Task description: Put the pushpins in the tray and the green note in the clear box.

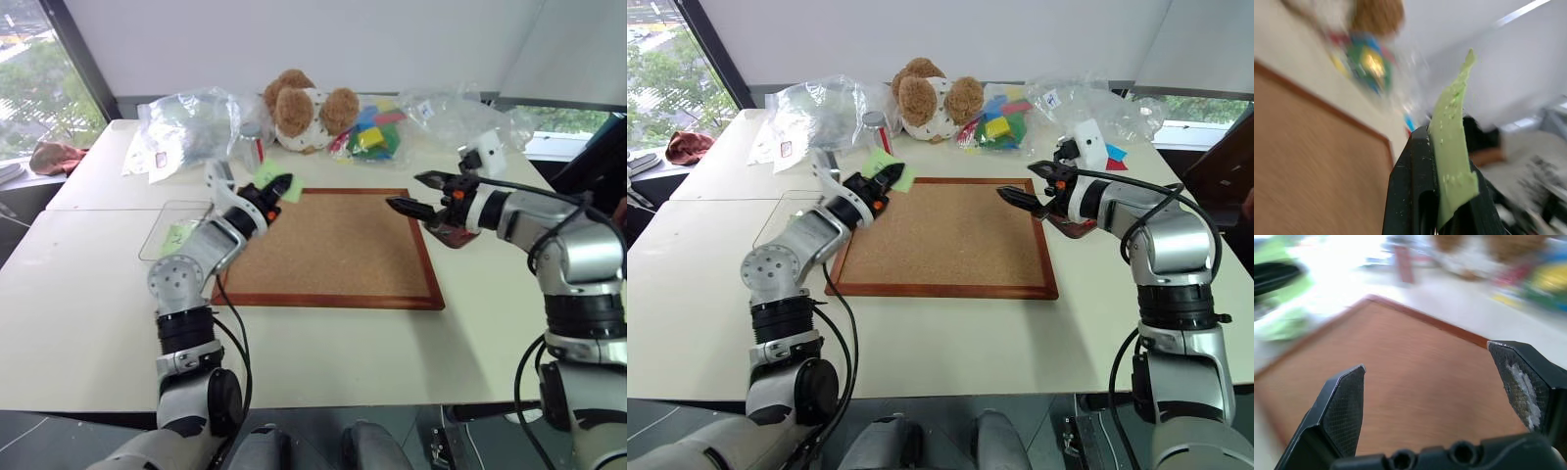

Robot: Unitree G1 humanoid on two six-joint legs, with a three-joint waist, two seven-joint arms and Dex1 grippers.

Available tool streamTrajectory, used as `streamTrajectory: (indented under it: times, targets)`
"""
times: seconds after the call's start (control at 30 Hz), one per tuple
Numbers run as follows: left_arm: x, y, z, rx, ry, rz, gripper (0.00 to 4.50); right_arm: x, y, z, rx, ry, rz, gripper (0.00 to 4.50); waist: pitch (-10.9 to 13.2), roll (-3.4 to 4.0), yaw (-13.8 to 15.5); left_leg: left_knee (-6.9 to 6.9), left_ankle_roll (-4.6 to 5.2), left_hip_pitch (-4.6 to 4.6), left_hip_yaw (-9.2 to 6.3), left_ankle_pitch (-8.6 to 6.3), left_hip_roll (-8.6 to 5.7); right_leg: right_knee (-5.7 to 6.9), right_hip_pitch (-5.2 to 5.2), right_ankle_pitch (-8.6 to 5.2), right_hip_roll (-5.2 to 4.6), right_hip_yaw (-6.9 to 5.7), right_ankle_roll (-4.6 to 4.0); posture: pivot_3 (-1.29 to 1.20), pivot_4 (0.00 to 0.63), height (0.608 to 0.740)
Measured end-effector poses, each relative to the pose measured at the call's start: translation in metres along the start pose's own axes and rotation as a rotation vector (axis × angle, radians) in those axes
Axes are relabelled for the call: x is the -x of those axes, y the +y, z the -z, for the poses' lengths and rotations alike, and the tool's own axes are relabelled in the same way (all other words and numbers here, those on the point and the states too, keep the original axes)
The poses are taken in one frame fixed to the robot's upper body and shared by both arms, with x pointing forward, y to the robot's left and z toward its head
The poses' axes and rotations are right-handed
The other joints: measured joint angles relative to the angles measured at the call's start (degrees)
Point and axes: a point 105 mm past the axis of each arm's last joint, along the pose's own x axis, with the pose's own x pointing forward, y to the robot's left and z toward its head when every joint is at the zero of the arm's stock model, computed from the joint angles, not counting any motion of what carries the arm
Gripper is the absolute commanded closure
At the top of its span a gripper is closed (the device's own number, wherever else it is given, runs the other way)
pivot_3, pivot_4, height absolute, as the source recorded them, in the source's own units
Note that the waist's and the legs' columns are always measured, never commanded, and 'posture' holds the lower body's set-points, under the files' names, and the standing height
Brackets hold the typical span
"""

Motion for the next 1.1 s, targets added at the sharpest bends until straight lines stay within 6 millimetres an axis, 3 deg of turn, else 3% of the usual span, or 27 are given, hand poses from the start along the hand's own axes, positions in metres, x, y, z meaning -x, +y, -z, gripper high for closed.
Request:
streamTrajectory:
  times: [0.1, 0.2, 0.33, 0.5, 0.7, 0.83, 1.0, 1.1]
  targets:
    - [0.010, 0.008, -0.031, -0.244, -0.089, -0.152, 4.50, -0.001, 0.028, -0.013, 0.027, -0.046, -0.132, 0.13, 0.00, 0.00, -0.08, -0.04, 0.00, 0.02, 0.00, 0.00, 0.00, 0.01, -0.01, 0.00, 0.00, 0.00, 0.00, 0.00, 0.150, 0.740]
    - [0.026, 0.031, -0.055, -0.410, -0.125, -0.326, 4.50, -0.005, 0.034, -0.014, 0.029, -0.055, -0.154, 0.13, 0.00, 0.00, -0.13, -0.02, 0.01, 0.05, 0.01, 0.00, 0.00, 0.05, 0.00, 0.00, 0.00, 0.03, 0.00, 0.00, 0.150, 0.740]
    - [0.045, 0.070, -0.071, -0.495, -0.102, -0.508, 4.50, -0.014, 0.036, -0.007, 0.019, -0.047, -0.166, 0.13, 0.00, -0.01, -0.03, -0.02, 0.01, 0.04, 0.00, 0.00, -0.01, 0.06, -0.04, 0.00, 0.00, 0.02, 0.00, 0.00, 0.150, 0.740]
    - [0.055, 0.103, -0.073, -0.527, -0.032, -0.628, 4.50, -0.017, 0.037, -0.006, 0.032, -0.047, -0.160, 0.13, 0.01, -0.03, 0.18, -0.02, 0.01, -0.01, -0.03, 0.00, -0.01, 0.02, -0.04, 0.00, -0.02, -0.02, 0.00, 0.00, 0.150, 0.740]
    - [0.057, 0.127, -0.059, -0.476, 0.101, -0.711, 4.50, -0.016, 0.037, 0.000, 0.025, -0.039, -0.139, 0.13, 0.00, -0.05, -0.01, -0.02, 0.01, -0.01, -0.03, -0.01, -0.01, 0.03, -0.06, 0.00, -0.02, -0.02, 0.00, 0.00, 0.150, 0.740]
    - [0.065, 0.138, -0.056, -0.439, 0.146, -0.763, 2.67, -0.015, 0.037, 0.004, 0.015, -0.030, -0.127, 0.09, 0.01, -0.06, -0.16, -0.04, 0.01, -0.02, -0.03, -0.01, -0.01, 0.07, -0.12, 0.00, -0.02, -0.02, 0.00, 0.00, 0.150, 0.740]
    - [0.068, 0.135, -0.056, -0.434, 0.173, -0.762, 0.25, -0.015, 0.036, 0.005, 0.020, -0.028, -0.122, 0.09, 0.01, -0.06, -0.10, -0.03, 0.01, -0.04, -0.03, -0.01, -0.01, 0.09, -0.13, 0.00, -0.02, -0.01, 0.00, 0.00, 0.150, 0.740]
    - [0.069, 0.128, -0.066, -0.466, 0.152, -0.755, 0.07, -0.015, 0.035, 0.004, 0.028, -0.031, -0.114, 0.09, 0.01, -0.06, -0.10, -0.04, 0.01, -0.04, -0.03, -0.01, -0.01, 0.09, -0.13, 0.00, -0.02, -0.01, 0.00, 0.00, 0.150, 0.740]
